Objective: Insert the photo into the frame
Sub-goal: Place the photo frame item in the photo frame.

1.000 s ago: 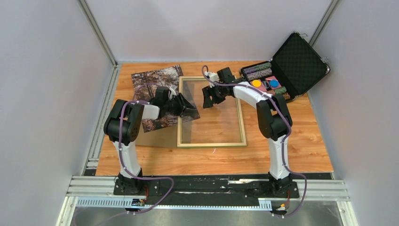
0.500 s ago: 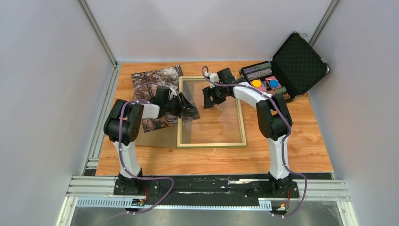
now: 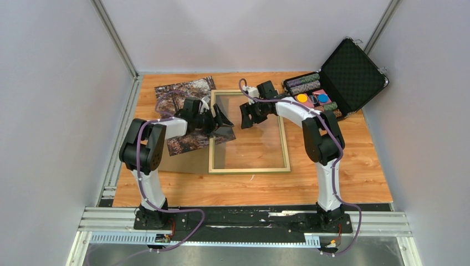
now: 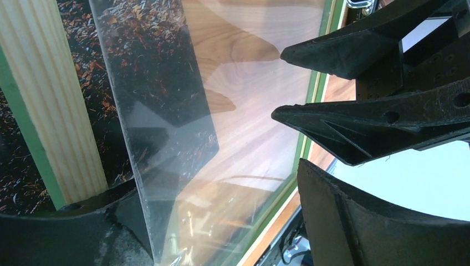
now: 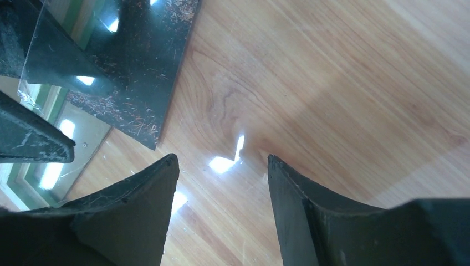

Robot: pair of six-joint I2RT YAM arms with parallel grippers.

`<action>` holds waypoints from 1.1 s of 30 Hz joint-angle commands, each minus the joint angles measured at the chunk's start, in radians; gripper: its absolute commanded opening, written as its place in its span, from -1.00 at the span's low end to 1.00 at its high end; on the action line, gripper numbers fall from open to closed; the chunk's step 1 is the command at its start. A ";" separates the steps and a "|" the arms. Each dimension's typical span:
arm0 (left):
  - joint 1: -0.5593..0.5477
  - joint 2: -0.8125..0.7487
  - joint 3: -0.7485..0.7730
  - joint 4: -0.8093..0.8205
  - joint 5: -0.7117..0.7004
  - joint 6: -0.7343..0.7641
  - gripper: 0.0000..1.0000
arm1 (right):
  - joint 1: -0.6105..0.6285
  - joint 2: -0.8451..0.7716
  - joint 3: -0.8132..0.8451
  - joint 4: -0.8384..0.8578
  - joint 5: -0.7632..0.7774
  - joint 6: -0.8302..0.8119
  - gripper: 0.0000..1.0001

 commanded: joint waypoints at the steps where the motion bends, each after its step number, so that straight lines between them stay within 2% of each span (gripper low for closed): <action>1: -0.005 -0.068 0.043 -0.071 -0.043 0.080 0.75 | -0.007 0.007 -0.010 0.019 -0.004 -0.014 0.24; 9: -0.001 -0.113 0.080 -0.199 -0.096 0.169 0.85 | -0.009 0.005 -0.016 0.020 -0.007 -0.014 0.23; 22: 0.025 -0.206 0.144 -0.405 -0.167 0.308 0.87 | -0.012 0.004 -0.016 0.022 -0.008 -0.013 0.23; 33: 0.065 -0.241 0.181 -0.503 -0.201 0.378 0.88 | -0.011 -0.003 -0.013 0.022 -0.017 -0.005 0.23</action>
